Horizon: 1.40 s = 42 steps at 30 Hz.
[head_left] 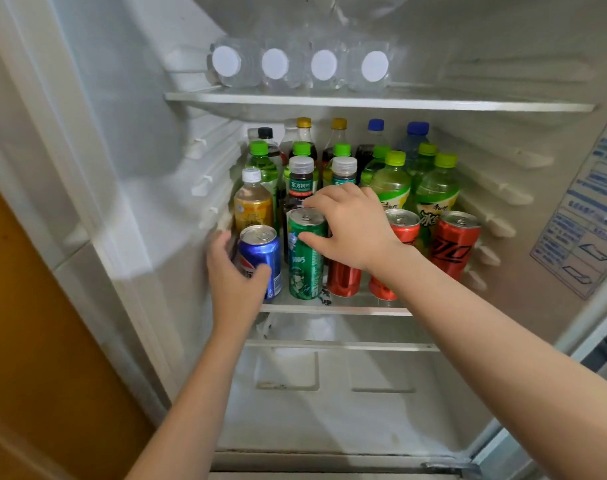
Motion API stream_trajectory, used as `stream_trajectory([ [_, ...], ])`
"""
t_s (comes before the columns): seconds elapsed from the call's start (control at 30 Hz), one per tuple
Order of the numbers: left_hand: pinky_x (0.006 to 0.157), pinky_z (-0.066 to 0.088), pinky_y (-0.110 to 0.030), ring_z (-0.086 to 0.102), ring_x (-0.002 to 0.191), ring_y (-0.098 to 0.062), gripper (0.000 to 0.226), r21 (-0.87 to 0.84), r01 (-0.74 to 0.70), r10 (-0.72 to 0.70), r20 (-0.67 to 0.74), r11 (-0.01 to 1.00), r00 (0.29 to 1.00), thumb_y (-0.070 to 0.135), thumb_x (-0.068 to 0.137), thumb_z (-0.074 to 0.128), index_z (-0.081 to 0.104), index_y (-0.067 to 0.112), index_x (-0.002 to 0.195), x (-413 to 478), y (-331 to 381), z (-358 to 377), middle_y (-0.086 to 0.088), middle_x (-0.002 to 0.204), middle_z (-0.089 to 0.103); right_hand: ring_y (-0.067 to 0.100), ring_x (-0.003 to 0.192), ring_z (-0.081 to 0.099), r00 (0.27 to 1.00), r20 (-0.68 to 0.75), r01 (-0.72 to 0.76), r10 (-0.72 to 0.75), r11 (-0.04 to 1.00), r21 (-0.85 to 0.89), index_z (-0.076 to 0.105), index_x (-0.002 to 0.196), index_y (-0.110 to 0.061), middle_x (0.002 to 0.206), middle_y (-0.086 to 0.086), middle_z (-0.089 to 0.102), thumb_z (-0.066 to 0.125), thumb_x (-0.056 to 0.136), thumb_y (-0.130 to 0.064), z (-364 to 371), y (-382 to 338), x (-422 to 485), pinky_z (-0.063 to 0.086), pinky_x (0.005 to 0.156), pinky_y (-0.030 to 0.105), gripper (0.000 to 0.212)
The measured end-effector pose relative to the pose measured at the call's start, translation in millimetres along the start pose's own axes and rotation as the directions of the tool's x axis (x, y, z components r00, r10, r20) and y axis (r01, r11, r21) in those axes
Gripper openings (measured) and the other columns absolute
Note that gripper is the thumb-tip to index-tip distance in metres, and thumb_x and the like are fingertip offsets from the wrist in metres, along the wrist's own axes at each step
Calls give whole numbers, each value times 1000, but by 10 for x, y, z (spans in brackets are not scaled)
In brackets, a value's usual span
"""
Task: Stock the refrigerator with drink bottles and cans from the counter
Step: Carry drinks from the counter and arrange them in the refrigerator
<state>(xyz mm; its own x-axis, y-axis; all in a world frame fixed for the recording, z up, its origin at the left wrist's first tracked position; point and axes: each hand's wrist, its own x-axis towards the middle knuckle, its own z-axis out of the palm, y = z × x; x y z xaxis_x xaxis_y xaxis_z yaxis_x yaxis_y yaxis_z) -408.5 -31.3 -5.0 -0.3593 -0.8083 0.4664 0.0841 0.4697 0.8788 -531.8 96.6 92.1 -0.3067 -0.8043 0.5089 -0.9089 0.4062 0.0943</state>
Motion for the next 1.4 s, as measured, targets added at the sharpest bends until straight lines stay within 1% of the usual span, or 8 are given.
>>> stream_trajectory([
  [0.13, 94, 36, -4, 43, 124, 2, 95, -41, 88, -84, 106, 995, 991, -6, 68, 71, 24, 17, 146, -139, -352, 30, 9, 139, 40, 24, 110, 52, 997, 55, 52, -46, 992, -116, 55, 125, -22, 119, 0, 60, 55, 83, -58, 81, -122, 129, 33, 90, 37, 55],
  [0.3, 81, 39, -2, 53, 106, 1, 92, 46, 101, -104, 60, 994, 993, 9, 62, 82, 36, 20, 141, -123, -438, 21, 16, 119, 49, 25, 106, 58, 988, 112, 111, -104, 992, -56, 55, 123, -20, 117, 2, 63, 63, 84, -41, 100, -106, 245, 45, 88, 37, 45],
  [0.47, 86, 29, -5, 42, 102, 4, 73, 196, 68, -46, -113, 978, 992, 16, 58, 86, 54, 13, 123, -208, -385, 61, 0, 116, 53, 26, 106, 60, 980, 122, 144, -159, 982, 126, 56, 119, -15, 119, 4, 62, 72, 78, -21, 104, -36, 241, 48, 88, 40, 44],
  [0.73, 92, 50, -32, 57, 110, -17, 75, 164, 136, -114, -135, 977, 984, 17, 62, 87, 50, 15, 127, -217, -341, 95, -1, 122, 58, 27, 105, 58, 981, 53, 176, -186, 971, 164, 59, 114, -13, 115, 4, 64, 71, 74, -9, 131, -8, 198, 47, 88, 41, 42],
  [0.93, 87, 53, -33, 60, 107, -18, 73, 158, 169, -145, -154, 973, 977, 18, 61, 87, 50, 16, 124, -178, -355, 77, 0, 120, 61, 30, 103, 59, 985, 67, 139, -158, 962, 236, 53, 114, -13, 115, 7, 62, 60, 75, 1, 164, -25, 167, 50, 80, 45, 42],
  [1.07, 88, 53, -33, 60, 109, -19, 74, 159, 177, -154, -143, 971, 978, 19, 62, 87, 49, 16, 126, -128, -376, 70, -1, 122, 61, 29, 98, 59, 986, 65, 130, -150, 960, 250, 52, 112, -11, 111, 7, 63, 61, 75, -1, 164, -33, 156, 51, 77, 44, 39],
  [1.2, 90, 52, -33, 60, 110, -18, 76, 162, 154, -135, -124, 975, 983, 20, 61, 87, 49, 18, 127, -125, -395, 61, 0, 123, 62, 27, 94, 57, 991, -6, 132, -133, 982, 135, 58, 102, -13, 97, 6, 64, 72, 73, -29, 145, -70, 194, 48, 71, 34, 36],
  [1.4, 91, 51, -31, 61, 111, -19, 74, 165, 108, -94, -90, 980, 991, 23, 64, 85, 49, 19, 129, -115, -440, 7, -1, 123, 63, 27, 109, 57, 998, 20, 55, -57, 994, 95, 63, 121, -18, 117, 3, 66, 68, 83, -37, 168, -90, 295, 46, 86, 35, 43],
])
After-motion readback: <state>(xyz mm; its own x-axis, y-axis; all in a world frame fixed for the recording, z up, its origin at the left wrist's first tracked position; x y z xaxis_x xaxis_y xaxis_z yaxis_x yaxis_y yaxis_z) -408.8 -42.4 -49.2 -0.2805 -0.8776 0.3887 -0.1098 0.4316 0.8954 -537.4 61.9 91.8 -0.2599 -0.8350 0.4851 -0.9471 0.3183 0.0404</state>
